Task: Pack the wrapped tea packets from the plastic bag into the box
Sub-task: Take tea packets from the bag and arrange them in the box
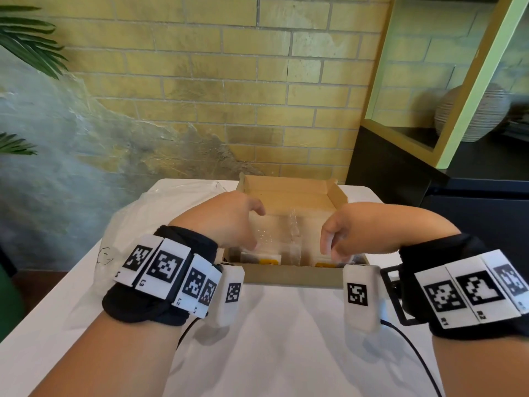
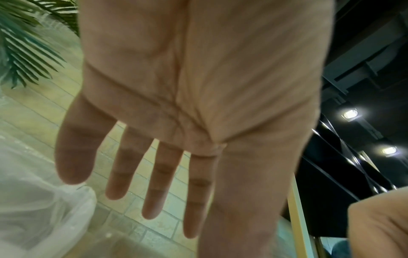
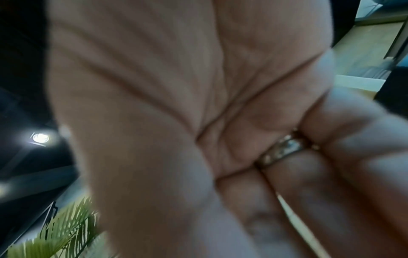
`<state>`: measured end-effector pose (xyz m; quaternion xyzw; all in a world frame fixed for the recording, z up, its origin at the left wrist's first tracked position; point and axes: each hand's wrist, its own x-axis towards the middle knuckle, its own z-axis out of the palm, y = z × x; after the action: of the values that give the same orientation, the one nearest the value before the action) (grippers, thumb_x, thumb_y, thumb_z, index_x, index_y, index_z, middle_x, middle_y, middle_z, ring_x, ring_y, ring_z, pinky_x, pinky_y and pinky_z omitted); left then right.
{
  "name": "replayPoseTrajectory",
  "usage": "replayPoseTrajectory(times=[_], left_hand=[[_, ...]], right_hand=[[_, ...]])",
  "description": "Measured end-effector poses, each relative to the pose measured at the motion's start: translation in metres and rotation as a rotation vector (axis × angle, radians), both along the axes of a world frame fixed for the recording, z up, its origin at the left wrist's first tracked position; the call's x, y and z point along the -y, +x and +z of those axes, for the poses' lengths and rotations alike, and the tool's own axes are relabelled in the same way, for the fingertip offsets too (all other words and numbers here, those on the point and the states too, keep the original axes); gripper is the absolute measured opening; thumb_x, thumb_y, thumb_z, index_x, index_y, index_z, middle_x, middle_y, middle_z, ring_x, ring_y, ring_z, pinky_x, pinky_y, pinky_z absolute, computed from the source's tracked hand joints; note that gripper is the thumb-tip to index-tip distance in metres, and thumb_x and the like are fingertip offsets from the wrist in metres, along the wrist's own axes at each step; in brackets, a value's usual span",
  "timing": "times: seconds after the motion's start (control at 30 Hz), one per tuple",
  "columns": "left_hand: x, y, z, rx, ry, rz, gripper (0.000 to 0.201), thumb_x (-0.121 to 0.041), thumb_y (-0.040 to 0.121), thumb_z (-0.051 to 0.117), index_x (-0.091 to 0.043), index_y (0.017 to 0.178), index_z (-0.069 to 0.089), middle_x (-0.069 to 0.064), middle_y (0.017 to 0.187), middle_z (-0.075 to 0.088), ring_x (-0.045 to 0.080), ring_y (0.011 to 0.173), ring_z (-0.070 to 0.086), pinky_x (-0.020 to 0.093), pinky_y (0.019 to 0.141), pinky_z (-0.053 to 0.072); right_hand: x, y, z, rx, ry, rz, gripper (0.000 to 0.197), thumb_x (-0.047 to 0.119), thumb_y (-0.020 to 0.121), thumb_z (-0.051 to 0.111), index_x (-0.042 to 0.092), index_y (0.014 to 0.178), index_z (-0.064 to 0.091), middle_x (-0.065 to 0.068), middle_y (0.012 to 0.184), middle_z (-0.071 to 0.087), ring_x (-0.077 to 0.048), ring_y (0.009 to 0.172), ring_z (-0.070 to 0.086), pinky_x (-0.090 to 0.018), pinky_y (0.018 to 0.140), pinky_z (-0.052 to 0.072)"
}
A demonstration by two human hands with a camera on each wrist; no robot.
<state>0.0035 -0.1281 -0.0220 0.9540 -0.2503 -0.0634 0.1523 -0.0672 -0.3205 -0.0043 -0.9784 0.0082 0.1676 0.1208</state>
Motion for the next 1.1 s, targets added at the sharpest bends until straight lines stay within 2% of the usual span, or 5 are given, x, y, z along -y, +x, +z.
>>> replayPoseTrajectory(times=[0.2,0.37,0.67,0.8,1.1], left_hand=[[0.001,0.004,-0.004,0.072,-0.051,0.005,0.011,-0.013,0.078,0.070,-0.024,0.075,0.069,-0.003,0.100,0.066,0.012,0.093,0.057,0.021,0.071,0.037],[0.001,0.005,-0.004,0.039,-0.102,-0.008,0.007,-0.016,0.079,0.067,-0.023,0.078,0.068,-0.005,0.097,0.065,0.007,0.080,0.054,0.016,0.058,0.036],[0.001,0.006,-0.005,0.010,-0.079,-0.020,0.026,-0.044,0.074,0.073,-0.020,0.080,0.066,-0.005,0.092,0.065,0.010,0.085,0.057,0.022,0.067,0.042],[0.001,0.003,-0.004,-0.038,-0.053,-0.044,0.017,-0.028,0.069,0.081,-0.022,0.074,0.066,-0.005,0.095,0.065,0.008,0.077,0.058,0.023,0.066,0.044],[0.002,0.004,-0.003,0.049,-0.080,-0.055,0.009,-0.013,0.082,0.063,-0.020,0.079,0.068,-0.001,0.106,0.065,0.015,0.096,0.058,0.023,0.076,0.043]], right_hand=[[0.001,0.000,-0.003,-0.071,-0.034,-0.108,0.017,0.015,0.086,0.059,0.023,0.100,0.066,0.007,0.081,0.064,-0.003,0.070,0.058,-0.014,0.062,0.043],[0.003,-0.001,-0.001,-0.080,0.008,-0.119,0.014,0.015,0.087,0.057,0.028,0.090,0.062,0.009,0.079,0.064,-0.002,0.072,0.060,-0.015,0.060,0.042],[-0.006,0.000,-0.005,-0.165,0.049,-0.112,0.020,0.011,0.087,0.054,0.029,0.088,0.064,0.002,0.083,0.063,-0.008,0.072,0.054,-0.015,0.066,0.044],[-0.008,0.000,-0.006,-0.186,0.050,-0.142,0.026,0.009,0.088,0.052,0.019,0.106,0.067,0.004,0.068,0.054,-0.009,0.063,0.047,-0.016,0.061,0.040],[-0.011,0.002,-0.008,-0.212,0.075,-0.165,0.029,0.007,0.088,0.049,0.012,0.111,0.066,0.003,0.061,0.047,-0.009,0.056,0.042,-0.015,0.056,0.036]])
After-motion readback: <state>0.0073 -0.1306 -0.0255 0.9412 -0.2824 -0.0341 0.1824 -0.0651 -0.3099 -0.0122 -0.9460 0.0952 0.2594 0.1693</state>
